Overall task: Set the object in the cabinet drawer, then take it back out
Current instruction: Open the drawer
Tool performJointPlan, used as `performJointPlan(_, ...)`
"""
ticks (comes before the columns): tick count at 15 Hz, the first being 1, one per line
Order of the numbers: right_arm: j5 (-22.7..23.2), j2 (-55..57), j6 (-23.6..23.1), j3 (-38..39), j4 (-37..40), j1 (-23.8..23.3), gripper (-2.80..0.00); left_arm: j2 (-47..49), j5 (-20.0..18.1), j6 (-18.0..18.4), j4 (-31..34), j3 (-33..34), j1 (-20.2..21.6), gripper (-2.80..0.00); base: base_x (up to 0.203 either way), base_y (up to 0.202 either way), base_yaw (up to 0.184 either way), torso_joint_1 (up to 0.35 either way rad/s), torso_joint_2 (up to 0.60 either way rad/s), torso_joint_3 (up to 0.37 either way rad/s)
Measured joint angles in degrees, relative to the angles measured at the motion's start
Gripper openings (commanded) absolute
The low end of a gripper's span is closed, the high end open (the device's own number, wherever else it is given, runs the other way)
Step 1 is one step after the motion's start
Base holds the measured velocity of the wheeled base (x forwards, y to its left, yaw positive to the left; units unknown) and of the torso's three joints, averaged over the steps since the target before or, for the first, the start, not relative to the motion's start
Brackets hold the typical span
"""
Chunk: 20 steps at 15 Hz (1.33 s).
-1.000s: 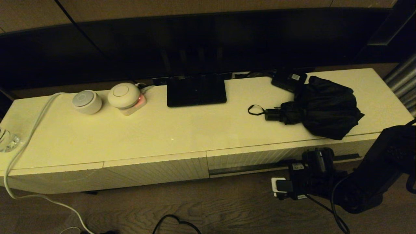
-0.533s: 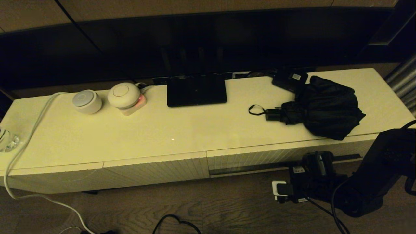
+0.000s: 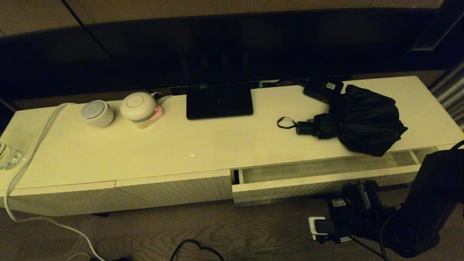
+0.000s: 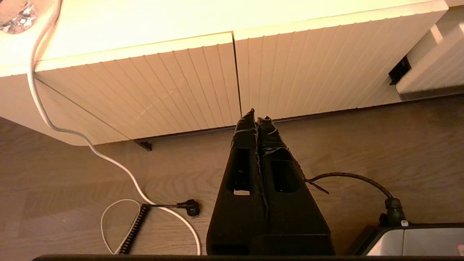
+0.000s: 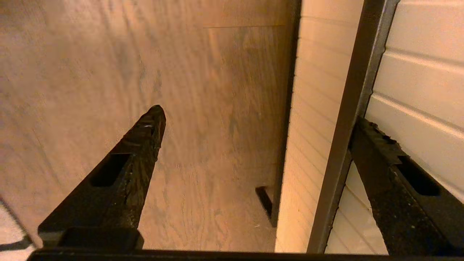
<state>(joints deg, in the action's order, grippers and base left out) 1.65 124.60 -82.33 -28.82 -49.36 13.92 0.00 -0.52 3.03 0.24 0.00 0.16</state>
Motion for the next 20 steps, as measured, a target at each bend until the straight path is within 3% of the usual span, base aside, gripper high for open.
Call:
performJointPlan(10, 0.15, -1.39, 0.44, 14.20, -7.43, 1.44, 0.00, 0.00, 0.00, 0.02, 0.02, 0.00, 0.00, -2.80, 0.000, 0.000, 0.000, 0.000, 0.00, 0.000)
performJointPlan(18, 1.25, -8.72, 0.44, 17.86, -7.46, 1.41, 0.00, 0.00, 0.00, 0.03, 0.02, 0.00, 0.00, -2.80, 0.000, 0.000, 0.000, 0.000, 0.00, 0.000)
performJointPlan(19, 1.51, -10.30, 0.47, 18.42, -6.99, 1.32, -1.58, 0.00, 0.00, 0.03, -0.02, 0.00, 0.00, -2.80, 0.000, 0.000, 0.000, 0.000, 0.00, 0.000)
performJointPlan(20, 1.76, -12.36, 0.53, 18.82, -6.14, 1.19, -2.80, 0.00, 0.01, 0.03, -0.02, 0.00, 0.00, -2.80, 0.000, 0.000, 0.000, 0.000, 0.00, 0.000)
